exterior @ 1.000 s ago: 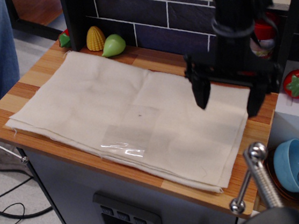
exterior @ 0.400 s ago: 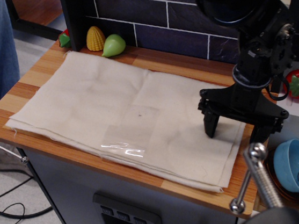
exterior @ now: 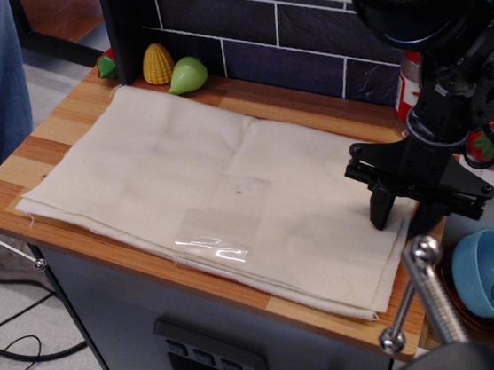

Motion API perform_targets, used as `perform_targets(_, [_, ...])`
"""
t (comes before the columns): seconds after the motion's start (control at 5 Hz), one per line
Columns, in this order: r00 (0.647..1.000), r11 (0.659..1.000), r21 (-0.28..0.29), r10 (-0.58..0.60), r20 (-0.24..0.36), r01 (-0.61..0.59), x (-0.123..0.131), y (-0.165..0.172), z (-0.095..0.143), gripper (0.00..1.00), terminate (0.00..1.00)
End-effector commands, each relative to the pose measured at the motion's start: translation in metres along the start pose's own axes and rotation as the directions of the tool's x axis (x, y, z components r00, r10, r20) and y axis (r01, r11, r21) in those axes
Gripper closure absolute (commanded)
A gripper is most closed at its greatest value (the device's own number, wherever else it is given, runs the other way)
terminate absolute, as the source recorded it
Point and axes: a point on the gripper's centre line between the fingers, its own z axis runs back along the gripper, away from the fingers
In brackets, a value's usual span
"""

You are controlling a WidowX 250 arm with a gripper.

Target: Fold cloth in half

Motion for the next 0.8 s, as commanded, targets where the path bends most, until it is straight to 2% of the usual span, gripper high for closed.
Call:
perform_targets(0.0, [0.999, 0.999, 0.025, -0.020, -0.038, 0.021, -0.002, 0.014, 0.003, 1.00, 0.00])
perform_targets(0.2, [0.998, 0.999, 0.033, -0.021, -0.051, 0.022, 0.001, 0.031, 0.023, 1.00, 0.00])
perform_targets(0.4, [0.998, 1.000, 0.013, -0.017, -0.054, 0.018, 0.000, 0.056, 0.052, 1.00, 0.00])
perform_targets(0.6, [0.999, 0.998, -0.065, 0.024, -0.047, -0.027, 0.007, 0.084, 0.098, 1.00, 0.00])
